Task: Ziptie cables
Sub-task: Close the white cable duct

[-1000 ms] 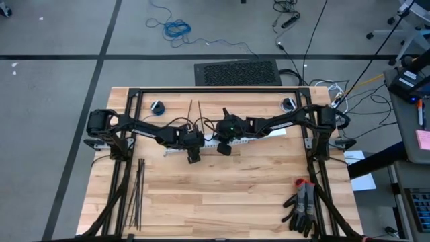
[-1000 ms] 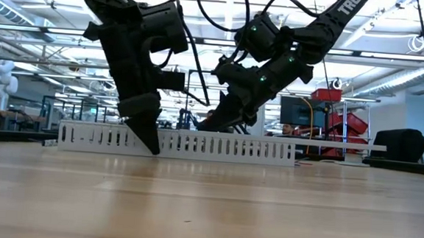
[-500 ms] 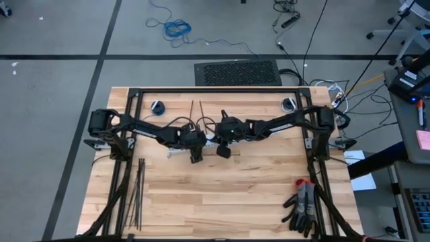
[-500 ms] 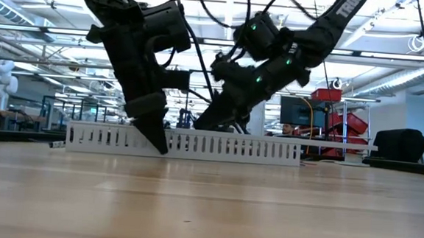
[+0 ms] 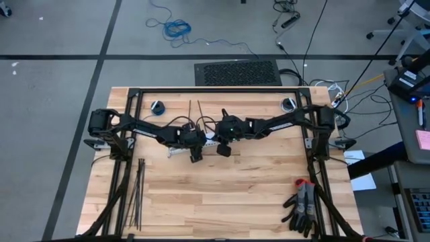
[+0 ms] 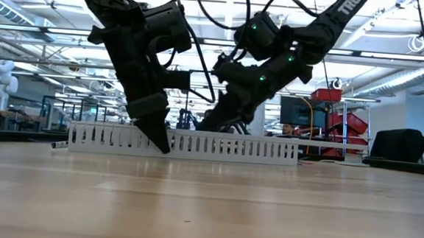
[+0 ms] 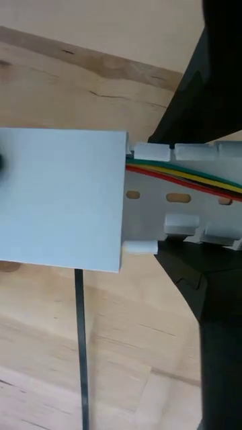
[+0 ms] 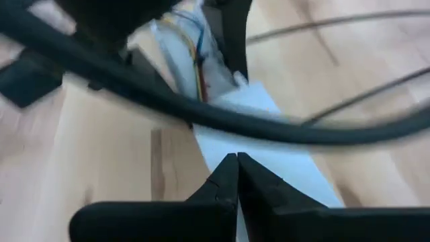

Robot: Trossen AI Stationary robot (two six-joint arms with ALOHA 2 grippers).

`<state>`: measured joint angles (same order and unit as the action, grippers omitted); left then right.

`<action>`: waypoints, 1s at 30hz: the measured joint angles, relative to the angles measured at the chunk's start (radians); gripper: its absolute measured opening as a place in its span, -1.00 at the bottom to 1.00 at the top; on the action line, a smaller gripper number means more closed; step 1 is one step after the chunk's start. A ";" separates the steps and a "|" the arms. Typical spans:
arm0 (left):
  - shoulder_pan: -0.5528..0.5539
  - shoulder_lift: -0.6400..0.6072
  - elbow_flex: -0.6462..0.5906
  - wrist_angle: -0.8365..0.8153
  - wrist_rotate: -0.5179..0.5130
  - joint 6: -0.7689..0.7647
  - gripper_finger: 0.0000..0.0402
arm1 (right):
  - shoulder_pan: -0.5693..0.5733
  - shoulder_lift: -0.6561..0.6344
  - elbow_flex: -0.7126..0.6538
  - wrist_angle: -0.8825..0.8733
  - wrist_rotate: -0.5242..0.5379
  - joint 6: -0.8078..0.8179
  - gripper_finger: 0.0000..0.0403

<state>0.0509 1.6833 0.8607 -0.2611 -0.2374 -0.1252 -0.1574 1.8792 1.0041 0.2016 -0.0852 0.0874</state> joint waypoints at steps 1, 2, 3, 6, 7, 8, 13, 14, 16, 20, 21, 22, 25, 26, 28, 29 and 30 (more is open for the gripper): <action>0.000 0.000 0.000 0.002 0.001 0.001 0.03 | 0.000 0.016 0.001 0.029 0.002 0.005 -1.00; 0.000 0.000 -0.001 0.004 0.001 0.005 0.03 | 0.001 0.035 0.002 0.063 -0.003 0.012 -1.00; 0.000 0.000 -0.001 0.006 0.000 0.007 0.03 | 0.001 0.055 0.004 0.096 -0.006 0.023 -1.00; 0.000 0.000 -0.002 0.012 0.000 0.023 0.03 | 0.000 0.097 0.005 0.171 -0.051 0.055 -1.00; 0.000 0.000 -0.003 0.015 0.000 0.026 0.03 | 0.000 0.102 0.004 0.178 -0.055 0.063 -1.00; 0.000 0.000 -0.003 0.017 0.000 0.030 0.03 | 0.000 0.108 0.004 0.183 -0.053 0.064 -1.00; 0.003 0.000 -0.004 0.027 0.001 0.055 0.10 | 0.000 0.110 0.004 0.174 -0.052 0.075 -1.00; 0.007 0.000 -0.004 0.028 0.001 0.051 0.13 | -0.002 0.110 0.005 0.172 -0.053 0.076 -1.00; 0.014 0.001 -0.002 0.022 0.007 0.029 0.24 | -0.006 0.111 0.005 0.169 -0.054 0.077 -1.00; 0.031 0.002 0.022 -0.049 0.013 0.019 0.50 | -0.006 0.113 0.005 0.160 -0.053 0.077 -1.00; 0.035 0.002 0.028 -0.075 0.019 0.019 0.57 | -0.006 0.113 0.005 0.159 -0.053 0.077 -1.00; 0.040 0.002 0.036 -0.107 0.025 0.014 0.62 | -0.006 0.113 0.005 0.159 -0.053 0.077 -1.00; 0.050 0.001 0.066 -0.211 0.028 -0.024 0.69 | -0.006 0.113 0.005 0.160 -0.052 0.077 -1.00; 0.051 -0.005 0.074 -0.249 0.029 -0.027 0.70 | -0.006 0.113 0.005 0.160 -0.051 0.077 -1.00; 0.051 -0.022 0.077 -0.302 0.027 -0.033 0.70 | -0.006 0.113 0.005 0.159 -0.050 0.077 -1.00; 0.051 -0.029 0.077 -0.311 0.027 -0.034 0.70 | -0.006 0.113 0.005 0.158 -0.050 0.077 -1.00; 0.049 -0.032 0.077 -0.313 0.027 -0.032 0.70 | -0.006 0.113 0.005 0.155 -0.049 0.076 -1.00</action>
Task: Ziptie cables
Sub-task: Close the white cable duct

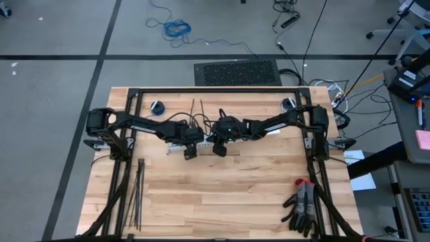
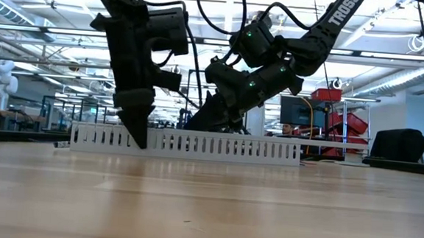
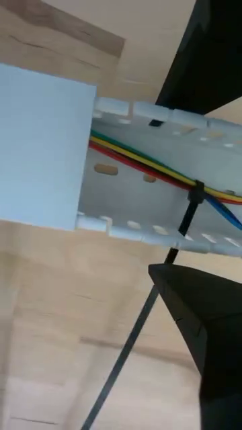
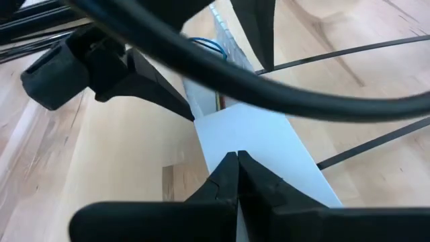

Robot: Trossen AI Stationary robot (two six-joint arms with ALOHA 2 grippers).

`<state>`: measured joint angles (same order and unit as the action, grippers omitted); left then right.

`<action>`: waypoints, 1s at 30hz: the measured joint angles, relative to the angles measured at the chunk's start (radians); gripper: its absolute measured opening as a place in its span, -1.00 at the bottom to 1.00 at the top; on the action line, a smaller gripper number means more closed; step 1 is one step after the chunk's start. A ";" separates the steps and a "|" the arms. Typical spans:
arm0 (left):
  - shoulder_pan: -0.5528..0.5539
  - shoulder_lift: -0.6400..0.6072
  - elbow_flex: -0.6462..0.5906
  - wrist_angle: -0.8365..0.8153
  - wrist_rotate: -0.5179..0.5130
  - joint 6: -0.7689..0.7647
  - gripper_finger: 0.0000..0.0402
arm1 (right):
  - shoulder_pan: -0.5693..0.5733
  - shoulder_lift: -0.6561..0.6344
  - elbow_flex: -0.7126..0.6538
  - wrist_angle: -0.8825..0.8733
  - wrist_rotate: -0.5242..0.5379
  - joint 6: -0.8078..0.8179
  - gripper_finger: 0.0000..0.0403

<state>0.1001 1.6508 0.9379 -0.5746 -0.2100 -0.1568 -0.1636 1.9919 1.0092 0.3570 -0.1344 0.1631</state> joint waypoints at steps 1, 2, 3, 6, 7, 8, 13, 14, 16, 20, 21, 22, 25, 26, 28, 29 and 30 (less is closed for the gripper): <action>-0.004 -0.001 0.000 -0.003 0.000 0.004 0.70 | 0.000 0.000 0.000 -0.001 0.000 -0.002 -1.00; -0.009 -0.001 0.000 -0.012 -0.001 0.006 0.70 | 0.000 0.000 0.000 -0.003 0.000 -0.003 -1.00; -0.012 -0.001 0.000 -0.021 -0.001 0.008 0.70 | 0.000 0.000 0.000 -0.004 0.000 -0.006 -1.00; -0.016 0.000 -0.016 0.011 -0.002 0.010 0.68 | 0.000 0.000 0.000 -0.006 0.000 -0.009 -1.00; -0.016 0.004 -0.027 0.027 -0.002 0.010 0.65 | -0.001 0.000 0.000 -0.008 0.000 -0.009 -1.00; -0.016 0.007 -0.039 0.048 -0.003 0.011 0.62 | -0.001 0.000 0.000 -0.010 0.000 -0.009 -1.00; -0.031 0.005 -0.090 0.145 -0.012 0.014 0.33 | 0.000 -0.001 -0.001 -0.016 -0.004 -0.010 -1.00; -0.032 0.004 -0.093 0.150 -0.012 0.014 0.28 | -0.001 -0.001 -0.001 -0.017 -0.011 -0.010 -1.00; -0.037 0.004 -0.095 0.155 -0.017 0.013 0.21 | -0.002 -0.001 -0.001 -0.018 -0.030 -0.010 -1.00; -0.048 0.005 -0.098 0.171 -0.027 0.015 0.19 | -0.001 -0.001 -0.005 0.011 -0.041 0.012 -1.00; -0.049 0.005 -0.099 0.176 -0.027 0.016 0.19 | 0.002 0.000 -0.006 0.036 -0.041 0.018 -1.00; -0.049 0.005 -0.099 0.184 -0.027 0.017 0.19 | 0.004 0.001 -0.006 0.057 -0.041 0.021 -1.00; -0.049 0.007 -0.100 0.211 -0.027 0.034 0.18 | 0.007 0.005 0.009 0.070 -0.044 0.023 -1.00; -0.049 0.007 -0.100 0.221 -0.027 0.036 0.18 | 0.007 0.009 0.017 0.067 -0.042 0.022 -1.00; -0.048 0.008 -0.102 0.235 -0.027 0.035 0.18 | 0.008 0.024 0.042 0.066 -0.037 0.011 -1.00; -0.048 0.008 -0.102 0.249 -0.028 0.036 0.18 | 0.008 0.034 0.055 0.060 -0.034 0.008 -1.00; -0.048 0.009 -0.102 0.262 -0.029 0.036 0.18 | 0.009 0.043 0.067 0.058 -0.035 0.007 -1.00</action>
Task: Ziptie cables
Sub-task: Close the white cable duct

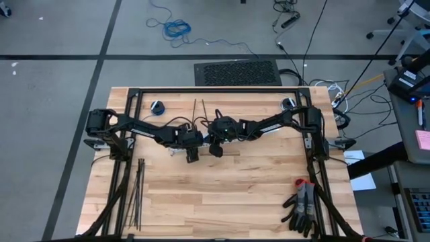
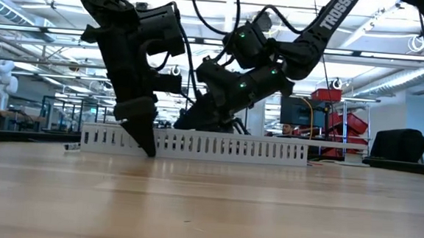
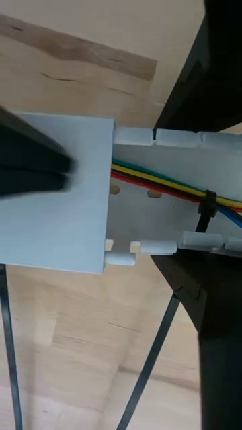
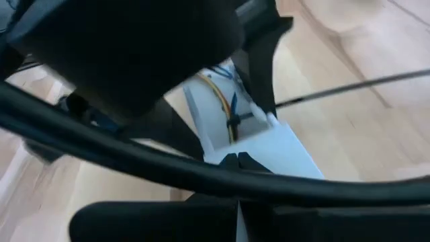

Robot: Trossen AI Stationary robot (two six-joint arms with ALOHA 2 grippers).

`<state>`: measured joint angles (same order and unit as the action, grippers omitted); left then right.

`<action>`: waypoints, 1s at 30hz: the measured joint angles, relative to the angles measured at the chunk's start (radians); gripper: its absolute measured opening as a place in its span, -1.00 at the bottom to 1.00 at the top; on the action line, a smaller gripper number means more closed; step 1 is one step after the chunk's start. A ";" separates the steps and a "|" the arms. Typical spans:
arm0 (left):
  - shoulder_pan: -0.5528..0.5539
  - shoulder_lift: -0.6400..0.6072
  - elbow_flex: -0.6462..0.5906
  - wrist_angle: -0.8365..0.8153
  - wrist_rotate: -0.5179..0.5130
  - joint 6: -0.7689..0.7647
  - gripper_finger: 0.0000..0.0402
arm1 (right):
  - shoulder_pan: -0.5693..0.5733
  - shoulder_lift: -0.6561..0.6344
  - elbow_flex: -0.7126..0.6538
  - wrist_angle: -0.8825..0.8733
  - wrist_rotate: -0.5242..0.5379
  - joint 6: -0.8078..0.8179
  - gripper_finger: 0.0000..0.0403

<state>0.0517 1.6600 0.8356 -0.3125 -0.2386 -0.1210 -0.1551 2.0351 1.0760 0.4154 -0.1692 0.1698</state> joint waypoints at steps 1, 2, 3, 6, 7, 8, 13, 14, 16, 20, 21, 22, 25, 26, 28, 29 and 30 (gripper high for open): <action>0.000 0.000 0.000 0.004 0.000 -0.001 0.18 | 0.000 0.007 0.010 -0.001 -0.005 -0.005 -1.00; 0.000 0.000 0.000 0.005 0.001 0.000 0.18 | 0.000 0.011 0.018 -0.007 -0.014 -0.013 -1.00; 0.000 0.000 0.000 0.006 0.001 0.000 0.18 | 0.000 0.012 0.021 -0.010 -0.017 -0.015 -1.00; 0.000 0.000 0.000 0.017 0.001 0.003 0.18 | 0.000 -0.007 0.023 -0.042 -0.015 -0.026 -1.00; 0.000 0.000 0.001 0.026 0.003 0.003 0.18 | 0.002 -0.019 0.022 -0.067 -0.013 -0.037 -1.00; 0.000 0.001 0.001 0.034 0.006 0.003 0.18 | 0.003 -0.036 0.022 -0.091 -0.011 -0.047 -1.00; 0.001 0.005 -0.014 0.076 0.003 0.001 0.17 | 0.005 -0.147 0.022 -0.198 0.033 -0.089 -1.00; 0.001 0.005 -0.019 0.085 0.001 0.001 0.17 | 0.004 -0.165 0.023 -0.223 0.044 -0.097 -1.00; 0.001 0.007 -0.023 0.090 -0.002 0.002 0.17 | 0.003 -0.185 0.023 -0.265 0.074 -0.108 -1.00; 0.000 0.008 -0.024 0.091 -0.002 0.005 0.17 | -0.006 -0.180 0.023 -0.294 0.094 -0.115 -1.00; 0.000 0.008 -0.024 0.091 -0.002 0.009 0.17 | -0.012 -0.167 0.025 -0.286 0.093 -0.114 -1.00; 0.000 0.008 -0.025 0.093 -0.002 0.017 0.17 | -0.019 -0.152 0.025 -0.284 0.094 -0.109 -1.00; 0.000 0.008 -0.026 0.102 -0.002 0.024 0.17 | -0.034 -0.093 0.024 -0.245 0.087 -0.094 -1.00; 0.000 0.008 -0.027 0.102 -0.003 0.025 0.17 | -0.037 -0.079 0.026 -0.223 0.084 -0.083 -1.00; 0.001 0.008 -0.027 0.105 -0.003 0.031 0.17 | -0.044 -0.052 0.028 -0.180 0.054 -0.061 -1.00; 0.001 0.008 -0.028 0.106 -0.003 0.036 0.17 | -0.047 -0.041 0.028 -0.165 0.041 -0.051 -1.00; 0.001 0.008 -0.028 0.108 -0.003 0.039 0.17 | -0.048 -0.031 0.028 -0.150 0.032 -0.042 -1.00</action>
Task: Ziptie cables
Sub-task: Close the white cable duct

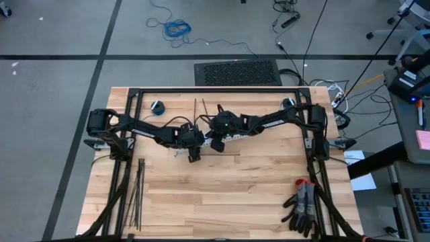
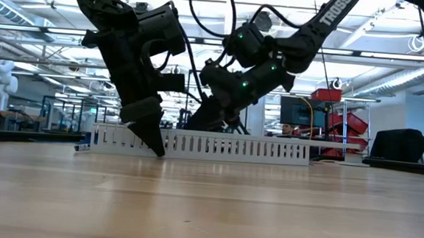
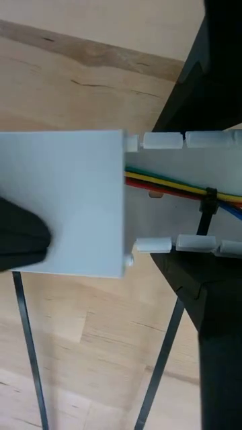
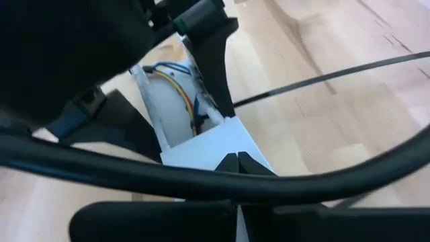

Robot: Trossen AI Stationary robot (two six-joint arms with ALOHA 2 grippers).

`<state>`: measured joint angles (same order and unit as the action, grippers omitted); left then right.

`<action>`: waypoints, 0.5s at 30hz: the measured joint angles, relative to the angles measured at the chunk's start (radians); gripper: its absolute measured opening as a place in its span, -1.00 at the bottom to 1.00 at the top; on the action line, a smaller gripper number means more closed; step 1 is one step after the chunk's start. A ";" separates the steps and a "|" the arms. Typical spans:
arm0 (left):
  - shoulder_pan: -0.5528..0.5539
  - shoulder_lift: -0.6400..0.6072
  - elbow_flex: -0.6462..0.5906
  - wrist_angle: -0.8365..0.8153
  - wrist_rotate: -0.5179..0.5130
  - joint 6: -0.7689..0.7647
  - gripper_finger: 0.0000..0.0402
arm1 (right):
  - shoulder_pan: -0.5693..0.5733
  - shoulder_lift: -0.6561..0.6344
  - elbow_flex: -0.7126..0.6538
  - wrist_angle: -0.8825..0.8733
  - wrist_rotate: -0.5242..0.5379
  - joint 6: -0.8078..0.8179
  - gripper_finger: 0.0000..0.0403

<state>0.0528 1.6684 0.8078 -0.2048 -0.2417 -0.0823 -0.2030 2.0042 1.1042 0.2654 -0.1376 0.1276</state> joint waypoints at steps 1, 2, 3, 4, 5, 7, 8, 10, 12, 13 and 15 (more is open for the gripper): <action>0.000 0.000 0.000 0.002 0.000 0.002 0.17 | 0.000 0.007 0.000 0.012 -0.003 0.008 -1.00; 0.001 0.000 0.000 0.003 0.000 0.003 0.17 | 0.001 0.017 0.000 0.026 -0.003 0.014 -1.00; 0.003 0.000 0.000 0.003 0.001 0.007 0.17 | 0.002 0.023 0.000 0.035 -0.005 0.016 -1.00; 0.006 0.000 0.000 0.004 0.001 0.009 0.17 | 0.003 0.030 0.000 0.041 -0.012 0.017 -1.00; 0.009 0.000 0.000 0.004 0.001 0.009 0.17 | 0.004 0.034 0.000 0.045 -0.017 0.022 -1.00; 0.013 0.000 0.000 0.005 0.006 0.010 0.17 | 0.006 0.042 0.001 0.049 -0.016 0.030 -1.00; 0.016 0.000 0.000 0.006 0.007 0.011 0.17 | 0.006 0.045 0.001 0.056 -0.016 0.032 -1.00; 0.018 0.000 0.000 0.006 0.007 0.011 0.17 | 0.007 0.046 0.001 0.060 -0.017 0.040 -1.00; 0.019 0.000 0.000 0.007 0.011 0.011 0.17 | 0.008 0.046 0.000 0.066 -0.018 0.042 -1.00; 0.023 0.000 -0.001 0.009 0.016 0.011 0.18 | 0.010 0.047 0.000 0.070 -0.017 0.041 -1.00; 0.035 0.000 -0.002 0.017 0.036 -0.001 0.21 | 0.012 0.048 -0.001 0.077 -0.015 0.041 -1.00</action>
<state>0.0881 1.6688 0.8059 -0.1876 -0.2060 -0.0835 -0.1911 2.0520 1.1034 0.3425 -0.1529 0.1688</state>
